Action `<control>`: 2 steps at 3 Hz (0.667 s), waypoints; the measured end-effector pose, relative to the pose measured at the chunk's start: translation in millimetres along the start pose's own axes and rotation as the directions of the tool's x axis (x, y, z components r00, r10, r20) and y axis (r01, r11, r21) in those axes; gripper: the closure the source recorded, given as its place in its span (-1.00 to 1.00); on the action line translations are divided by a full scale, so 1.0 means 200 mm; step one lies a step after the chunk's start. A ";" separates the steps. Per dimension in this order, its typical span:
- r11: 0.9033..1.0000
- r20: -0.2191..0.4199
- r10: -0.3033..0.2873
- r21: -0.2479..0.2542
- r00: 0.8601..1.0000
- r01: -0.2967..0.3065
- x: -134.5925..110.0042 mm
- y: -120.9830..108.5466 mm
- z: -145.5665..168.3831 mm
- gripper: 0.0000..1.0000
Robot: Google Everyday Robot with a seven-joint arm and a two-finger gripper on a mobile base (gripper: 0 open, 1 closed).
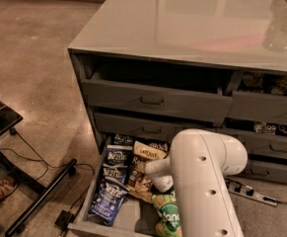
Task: Pick brown chip bag from bottom drawer and place on counter
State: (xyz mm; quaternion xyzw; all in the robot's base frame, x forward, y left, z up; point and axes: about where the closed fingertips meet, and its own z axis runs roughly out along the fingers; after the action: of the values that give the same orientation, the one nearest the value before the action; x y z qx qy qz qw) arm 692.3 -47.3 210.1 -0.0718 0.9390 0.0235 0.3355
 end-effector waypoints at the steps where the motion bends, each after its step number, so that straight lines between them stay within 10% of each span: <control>1: 1.000 -0.001 -0.004 -0.003 1.000 0.004 0.00 0.01 0.00 -0.60; 2: 1.000 -0.007 -0.003 -0.013 1.000 0.003 0.00 0.01 0.03 -0.24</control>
Offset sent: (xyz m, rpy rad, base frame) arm 0.0102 0.0048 -0.0074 0.0168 0.0148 0.0184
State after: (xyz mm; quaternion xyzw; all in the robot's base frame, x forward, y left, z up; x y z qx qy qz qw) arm 696.5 -43.8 205.9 -0.0756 0.9398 0.0289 0.3319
